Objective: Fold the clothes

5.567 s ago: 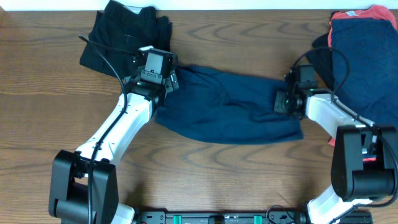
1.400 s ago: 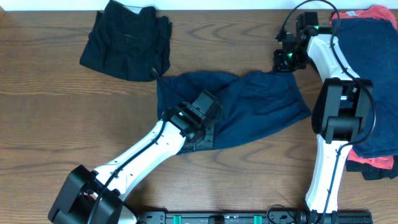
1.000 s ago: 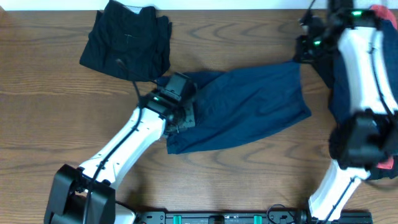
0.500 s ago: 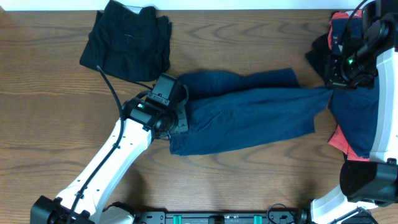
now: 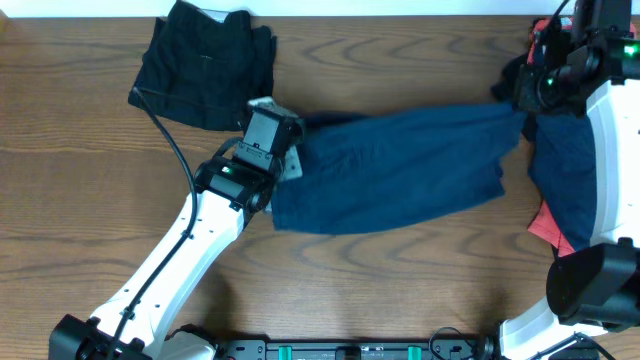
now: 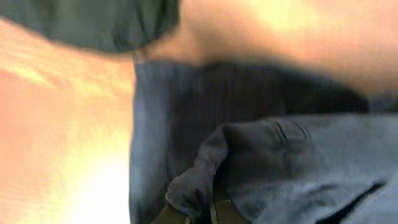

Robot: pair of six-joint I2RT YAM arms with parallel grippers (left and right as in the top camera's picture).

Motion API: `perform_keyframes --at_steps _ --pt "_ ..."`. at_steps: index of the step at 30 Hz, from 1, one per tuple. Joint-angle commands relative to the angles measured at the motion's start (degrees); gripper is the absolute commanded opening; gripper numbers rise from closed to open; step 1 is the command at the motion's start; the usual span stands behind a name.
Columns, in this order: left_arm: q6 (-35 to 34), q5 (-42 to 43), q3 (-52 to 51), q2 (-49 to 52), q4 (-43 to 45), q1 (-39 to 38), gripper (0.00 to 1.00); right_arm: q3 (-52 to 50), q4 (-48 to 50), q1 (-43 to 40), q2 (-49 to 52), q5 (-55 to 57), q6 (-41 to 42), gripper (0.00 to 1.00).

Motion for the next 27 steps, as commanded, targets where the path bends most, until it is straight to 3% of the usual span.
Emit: perform_keyframes --at_steps 1,10,22,24,26,27 --pt "2.45 -10.34 0.72 0.52 3.67 0.28 0.06 -2.27 3.61 -0.24 -0.26 -0.04 -0.26 0.01" --pt "3.65 -13.16 0.72 7.06 11.21 3.85 0.06 -13.33 18.08 -0.20 0.96 -4.09 -0.28 0.01" --pt "3.19 -13.14 0.72 18.99 19.21 7.28 0.07 -17.00 27.89 -0.22 4.04 -3.93 -1.11 0.01" --pt "3.19 -13.11 0.72 20.13 21.62 7.26 0.13 -17.03 29.59 -0.20 5.03 -4.26 -1.14 0.01" --pt "3.19 -13.14 0.72 20.61 23.08 7.28 0.35 -17.03 31.39 0.04 6.16 -4.90 -1.14 0.01" --pt "3.21 -13.14 0.72 20.70 23.67 7.28 0.61 -17.03 32.28 0.17 6.71 -5.60 -1.14 0.04"
